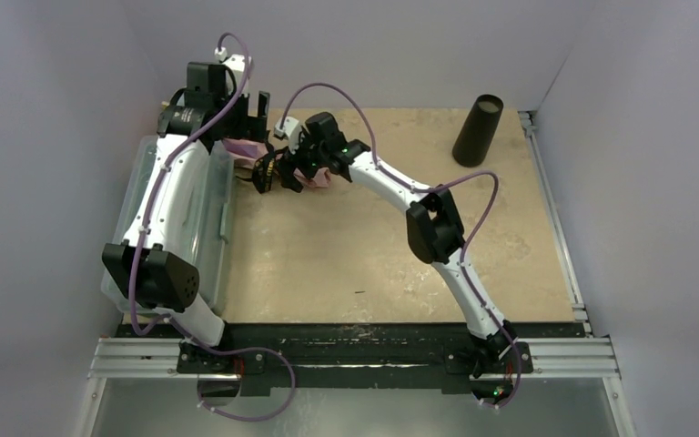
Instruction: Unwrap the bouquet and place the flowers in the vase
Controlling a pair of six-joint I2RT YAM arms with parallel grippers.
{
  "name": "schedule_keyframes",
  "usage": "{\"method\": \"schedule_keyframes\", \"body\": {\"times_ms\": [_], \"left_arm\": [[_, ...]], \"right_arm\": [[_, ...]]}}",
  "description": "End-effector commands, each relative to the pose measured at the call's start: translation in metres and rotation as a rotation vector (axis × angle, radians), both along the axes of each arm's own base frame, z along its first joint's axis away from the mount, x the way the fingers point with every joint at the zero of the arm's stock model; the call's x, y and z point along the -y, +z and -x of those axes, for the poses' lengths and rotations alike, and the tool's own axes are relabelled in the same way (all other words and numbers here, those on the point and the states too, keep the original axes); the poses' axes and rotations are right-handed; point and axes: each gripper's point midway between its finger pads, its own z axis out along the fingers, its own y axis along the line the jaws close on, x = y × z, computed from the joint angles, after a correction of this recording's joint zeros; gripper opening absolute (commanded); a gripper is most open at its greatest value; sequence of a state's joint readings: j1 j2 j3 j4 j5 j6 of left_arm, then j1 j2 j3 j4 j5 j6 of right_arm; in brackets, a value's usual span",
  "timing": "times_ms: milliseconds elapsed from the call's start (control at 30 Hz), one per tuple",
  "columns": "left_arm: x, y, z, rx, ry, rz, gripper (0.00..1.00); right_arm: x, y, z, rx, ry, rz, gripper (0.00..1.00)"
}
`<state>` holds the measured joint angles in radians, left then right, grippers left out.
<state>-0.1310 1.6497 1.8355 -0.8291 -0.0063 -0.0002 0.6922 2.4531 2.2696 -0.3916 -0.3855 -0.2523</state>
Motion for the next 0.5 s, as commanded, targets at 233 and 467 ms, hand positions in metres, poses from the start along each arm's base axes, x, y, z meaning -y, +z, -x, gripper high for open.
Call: {"method": "schedule_keyframes", "body": {"times_ms": [233, 467], "left_arm": [[-0.013, 0.016, 0.009, 0.051, 0.069, -0.009, 1.0], [-0.014, 0.016, 0.007, 0.053, 0.072, -0.013, 1.0]], "right_arm": [[-0.017, 0.007, -0.056, 0.317, -0.186, 0.025, 0.98], [-0.01, -0.03, -0.057, 0.321, -0.162, 0.113, 0.81]]}}
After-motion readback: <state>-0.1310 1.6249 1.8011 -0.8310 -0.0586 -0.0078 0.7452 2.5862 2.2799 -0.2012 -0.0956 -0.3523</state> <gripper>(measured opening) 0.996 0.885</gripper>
